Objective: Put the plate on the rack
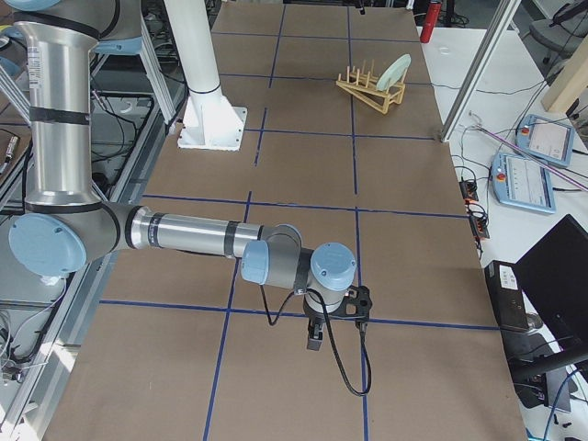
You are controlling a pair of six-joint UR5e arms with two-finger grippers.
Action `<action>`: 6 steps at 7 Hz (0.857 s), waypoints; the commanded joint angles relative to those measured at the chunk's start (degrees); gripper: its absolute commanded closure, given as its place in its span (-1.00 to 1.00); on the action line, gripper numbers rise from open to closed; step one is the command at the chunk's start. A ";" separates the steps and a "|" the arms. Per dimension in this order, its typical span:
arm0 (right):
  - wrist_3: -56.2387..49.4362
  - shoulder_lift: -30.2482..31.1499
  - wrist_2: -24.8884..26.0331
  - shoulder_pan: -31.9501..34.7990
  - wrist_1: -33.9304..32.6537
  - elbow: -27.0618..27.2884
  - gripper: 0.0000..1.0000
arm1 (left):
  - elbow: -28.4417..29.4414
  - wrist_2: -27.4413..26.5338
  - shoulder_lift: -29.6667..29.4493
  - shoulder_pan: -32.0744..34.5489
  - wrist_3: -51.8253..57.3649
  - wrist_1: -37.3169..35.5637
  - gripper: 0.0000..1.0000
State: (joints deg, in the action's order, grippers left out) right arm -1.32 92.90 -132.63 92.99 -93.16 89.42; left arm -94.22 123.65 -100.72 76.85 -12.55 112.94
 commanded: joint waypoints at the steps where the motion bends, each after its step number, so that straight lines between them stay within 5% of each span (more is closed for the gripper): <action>1: 0.00 0.00 0.00 0.00 0.00 -0.04 -1.00 | -0.08 3.70 -0.63 4.00 7.53 -13.25 -1.00; 6: 0.08 0.00 0.00 0.00 0.00 -0.04 -1.00 | 3.34 12.13 9.99 8.32 11.85 -19.59 -1.00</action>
State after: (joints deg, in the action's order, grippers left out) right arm -1.30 92.90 -132.63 92.99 -93.16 89.40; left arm -91.19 133.08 -93.58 84.33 -1.15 94.12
